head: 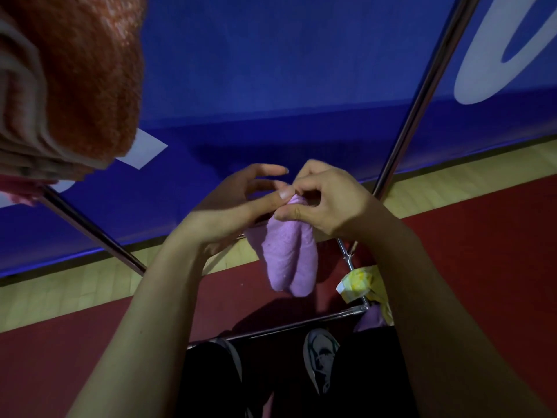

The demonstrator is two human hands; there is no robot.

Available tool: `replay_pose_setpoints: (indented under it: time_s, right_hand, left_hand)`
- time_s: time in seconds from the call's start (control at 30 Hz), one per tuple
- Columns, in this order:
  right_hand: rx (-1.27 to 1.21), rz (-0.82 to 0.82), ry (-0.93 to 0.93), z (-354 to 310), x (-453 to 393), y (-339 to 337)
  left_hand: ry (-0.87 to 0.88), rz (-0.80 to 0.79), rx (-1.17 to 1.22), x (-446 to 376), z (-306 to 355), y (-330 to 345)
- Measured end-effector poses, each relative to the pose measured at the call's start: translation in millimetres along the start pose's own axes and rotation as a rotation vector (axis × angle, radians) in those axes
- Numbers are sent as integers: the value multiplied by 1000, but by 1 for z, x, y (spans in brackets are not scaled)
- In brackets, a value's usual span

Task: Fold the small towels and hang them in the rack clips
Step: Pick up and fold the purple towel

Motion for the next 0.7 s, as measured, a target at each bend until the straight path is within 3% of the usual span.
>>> replay_pose_setpoints:
  time_s: [0.1,0.3,0.47,0.57,0.7]
  right_hand:
    - [-21,21,-32,-3,-1,-7]
    - [-145,148,14,1,2,-28]
    - [-133,258,86,16,8,-44]
    - [-168,300,68,21,12,-51]
    - [-259,244,17,15,15,-57]
  left_hand:
    - [3,-42,-235,4,-2,2]
    - [-51,-233,-450,8,-17,-3]
    - [-1,-122,-685,4,-28,-17]
    - [34,-28,-624,2,-23,-25]
    - [125,-37,-386,7,-6,-10]
Point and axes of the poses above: each hand's wrist, its own x-axis away from the middle knuckle, its own y-axis out of the palm, z = x × y, the point moved 6 cm from there along -x, towards the middle knuckle
